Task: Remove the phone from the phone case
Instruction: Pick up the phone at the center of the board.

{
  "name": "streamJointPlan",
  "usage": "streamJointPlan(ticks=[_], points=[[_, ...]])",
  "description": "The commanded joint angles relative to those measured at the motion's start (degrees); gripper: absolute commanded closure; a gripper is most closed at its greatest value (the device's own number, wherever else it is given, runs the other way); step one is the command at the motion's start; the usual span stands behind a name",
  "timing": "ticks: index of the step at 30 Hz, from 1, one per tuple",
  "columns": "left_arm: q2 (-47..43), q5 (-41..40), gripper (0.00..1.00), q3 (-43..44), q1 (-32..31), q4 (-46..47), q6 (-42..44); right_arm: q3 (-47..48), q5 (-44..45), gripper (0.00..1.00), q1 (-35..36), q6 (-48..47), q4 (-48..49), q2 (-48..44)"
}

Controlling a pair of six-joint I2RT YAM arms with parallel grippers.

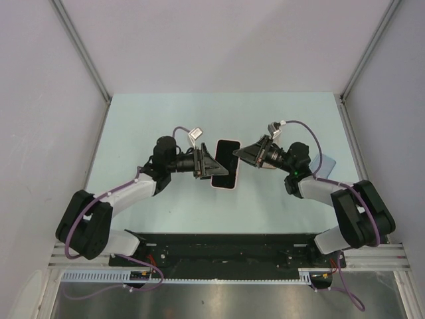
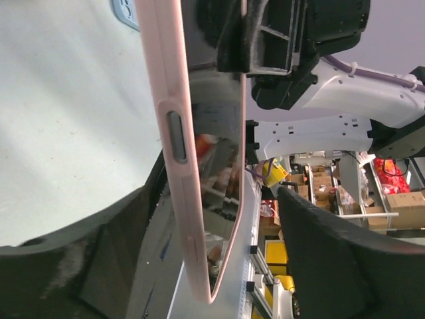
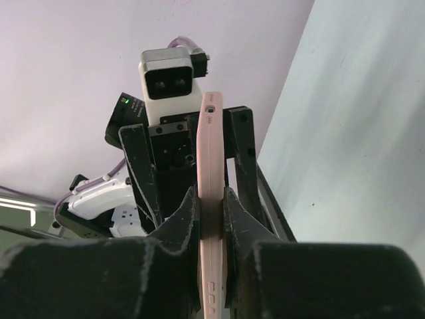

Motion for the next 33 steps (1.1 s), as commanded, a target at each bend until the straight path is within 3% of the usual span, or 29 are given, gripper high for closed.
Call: streamJointPlan(ticks=[1, 5, 9, 14, 15, 16, 19, 21, 25, 29, 33], points=[[0.4, 1.9, 0.24, -0.9, -1.6, 8.3, -3.8, -1.4, 2.4, 1.0, 0.3, 6.0, 12.4, 1.5], [0.7, 2.2, 0.4, -0.6, -2.9, 10.2, -5.5, -3.3, 5.1, 1.0, 0.7, 6.6, 14.0, 3.0], [0.2, 1.6, 0.66, -0.5, -3.4, 10.3, -6.5, -3.7, 6.9, 1.0, 1.3, 6.5, 13.4, 4.2], [0.1, 1.9, 0.88, 0.2, -3.3, 9.7, -6.0, -3.7, 7.9, 1.0, 1.5, 5.8, 13.0, 3.7], [0.0, 2.0, 0.99, 0.6, -3.4, 8.2, -4.7, -3.7, 8.0, 1.0, 1.4, 5.7, 12.8, 3.5], [0.0, 2.1, 1.0, 1.1, -3.4, 7.5, -4.0, -3.8, 7.5, 0.98, 0.9, 5.5, 12.6, 3.0], [-0.2, 2.2, 1.0, 1.2, -3.4, 7.0, -2.4, -3.7, 5.6, 0.66, -0.3, 8.4, 16.7, 3.4], [-0.3, 2.6, 1.0, 0.9, -3.4, 8.5, -2.0, -3.8, 4.9, 0.6, -1.5, 13.1, 21.2, 4.6], [-0.7, 3.5, 1.0, 0.9, -3.4, 9.9, -1.6, -3.5, 4.6, 0.59, -2.9, 21.2, 33.5, 9.7], [-0.2, 3.5, 1.0, 1.6, -3.4, 9.7, -1.8, -3.4, 4.4, 0.63, -2.7, 21.6, 33.9, 11.7], [0.4, 3.4, 1.0, 1.5, -3.4, 10.1, -2.0, -3.4, 4.8, 0.62, -2.9, 21.7, 34.0, 11.0]])
